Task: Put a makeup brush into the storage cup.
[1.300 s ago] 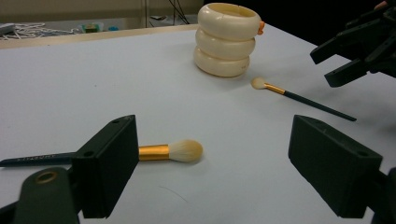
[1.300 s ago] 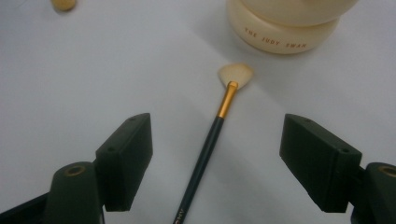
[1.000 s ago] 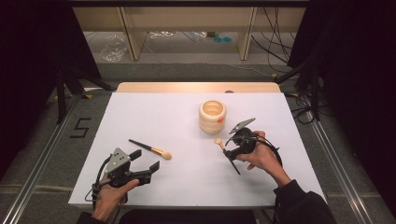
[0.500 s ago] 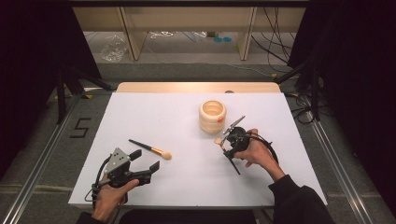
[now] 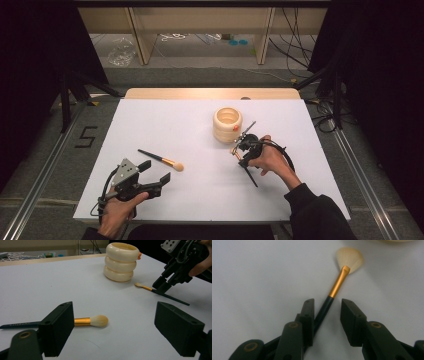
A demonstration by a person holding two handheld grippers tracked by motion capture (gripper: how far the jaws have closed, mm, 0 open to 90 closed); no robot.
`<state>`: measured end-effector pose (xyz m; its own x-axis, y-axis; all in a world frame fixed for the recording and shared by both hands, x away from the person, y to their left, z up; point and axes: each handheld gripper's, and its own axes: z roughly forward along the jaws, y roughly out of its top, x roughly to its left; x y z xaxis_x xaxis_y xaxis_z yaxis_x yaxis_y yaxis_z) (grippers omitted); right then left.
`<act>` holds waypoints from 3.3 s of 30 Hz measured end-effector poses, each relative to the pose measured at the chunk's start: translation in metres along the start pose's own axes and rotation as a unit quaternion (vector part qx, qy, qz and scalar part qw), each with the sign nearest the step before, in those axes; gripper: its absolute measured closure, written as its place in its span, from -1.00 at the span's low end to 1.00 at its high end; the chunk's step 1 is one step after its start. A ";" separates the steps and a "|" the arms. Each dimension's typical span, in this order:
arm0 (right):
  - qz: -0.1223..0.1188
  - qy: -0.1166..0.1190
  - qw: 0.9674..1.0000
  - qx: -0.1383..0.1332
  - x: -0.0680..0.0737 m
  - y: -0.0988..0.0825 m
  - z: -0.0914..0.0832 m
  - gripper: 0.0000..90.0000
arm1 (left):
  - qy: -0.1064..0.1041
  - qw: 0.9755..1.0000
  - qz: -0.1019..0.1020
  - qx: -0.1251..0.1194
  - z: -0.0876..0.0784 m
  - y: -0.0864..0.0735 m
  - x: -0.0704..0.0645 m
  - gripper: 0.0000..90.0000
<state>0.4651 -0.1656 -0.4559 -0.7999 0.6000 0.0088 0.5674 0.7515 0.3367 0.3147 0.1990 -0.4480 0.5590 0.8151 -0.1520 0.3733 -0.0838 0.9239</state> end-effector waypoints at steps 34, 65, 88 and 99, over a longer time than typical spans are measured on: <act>-0.019 -0.001 0.997 0.069 -0.002 0.006 0.001 0.84 | 0.001 1.000 -0.004 -0.005 -0.002 0.001 0.001 -0.64; -0.031 -0.007 0.993 0.109 0.002 0.017 0.002 0.85 | 0.002 1.000 -0.005 -0.008 -0.003 0.001 0.003 -0.64; -0.047 0.019 0.999 -0.004 0.003 0.020 -0.036 0.85 | 0.004 1.000 -0.011 -0.012 -0.005 0.002 0.004 -0.63; -0.032 0.049 0.996 -0.071 -0.005 0.017 -0.047 0.85 | 0.008 1.000 -0.012 -0.009 -0.005 0.001 0.005 -0.63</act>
<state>0.4697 -0.1689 -0.4060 -0.8530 0.5168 0.0725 0.4863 0.7368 0.4696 0.3144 0.2061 -0.4458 0.5377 0.8261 -0.1686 0.3736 -0.0542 0.9260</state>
